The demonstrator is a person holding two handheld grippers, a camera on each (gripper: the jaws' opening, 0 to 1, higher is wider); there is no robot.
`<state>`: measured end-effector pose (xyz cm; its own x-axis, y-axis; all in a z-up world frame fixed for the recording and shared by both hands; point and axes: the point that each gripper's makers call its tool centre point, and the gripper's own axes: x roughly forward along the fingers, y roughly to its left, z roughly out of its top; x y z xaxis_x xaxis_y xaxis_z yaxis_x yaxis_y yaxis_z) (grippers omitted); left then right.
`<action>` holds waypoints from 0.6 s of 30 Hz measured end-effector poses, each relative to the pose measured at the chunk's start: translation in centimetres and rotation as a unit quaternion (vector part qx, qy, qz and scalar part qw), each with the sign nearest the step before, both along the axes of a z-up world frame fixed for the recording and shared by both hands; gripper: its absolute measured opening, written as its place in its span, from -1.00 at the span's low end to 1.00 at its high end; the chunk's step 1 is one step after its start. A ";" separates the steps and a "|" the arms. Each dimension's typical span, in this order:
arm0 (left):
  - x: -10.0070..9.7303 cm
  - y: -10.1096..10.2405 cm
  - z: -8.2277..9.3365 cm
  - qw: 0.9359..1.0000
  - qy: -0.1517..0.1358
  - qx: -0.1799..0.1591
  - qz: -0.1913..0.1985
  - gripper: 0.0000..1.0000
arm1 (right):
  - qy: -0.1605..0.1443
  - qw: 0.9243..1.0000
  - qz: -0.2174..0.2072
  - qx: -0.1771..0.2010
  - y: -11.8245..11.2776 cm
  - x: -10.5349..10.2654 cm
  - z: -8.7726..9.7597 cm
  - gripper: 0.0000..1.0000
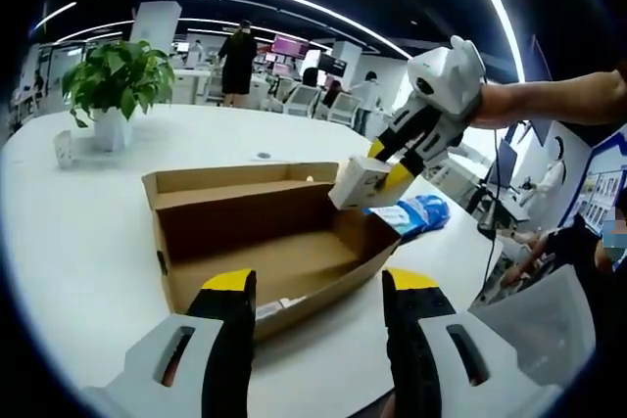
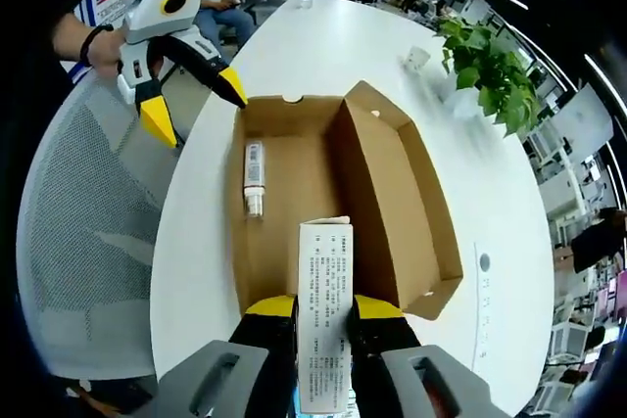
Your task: Operate the shoe box by opening the lid, removing the specified soft item, and placing it in the target area until the item is outside and the box remains undamaged.
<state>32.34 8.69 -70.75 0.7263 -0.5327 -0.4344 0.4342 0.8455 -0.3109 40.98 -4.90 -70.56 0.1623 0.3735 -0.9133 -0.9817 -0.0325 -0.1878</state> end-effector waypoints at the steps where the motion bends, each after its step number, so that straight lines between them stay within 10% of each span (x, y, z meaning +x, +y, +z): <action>1: 0.0 0.0 0.0 1.000 0.001 0.000 0.000 0.06 | 0.000 1.000 -0.003 0.000 -0.4 0.1 0.0 -0.68; 18: 0.2 0.9 -0.8 1.000 0.012 0.008 0.013 0.06 | 0.005 0.997 -0.070 -0.018 -10.4 -0.5 -1.1 -0.68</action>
<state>32.50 9.55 -71.55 0.7282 -0.5069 -0.4612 0.4052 0.8612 -0.3068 40.50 -15.26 -71.63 0.2022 0.3145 -0.9275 -0.9787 0.0985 -0.1800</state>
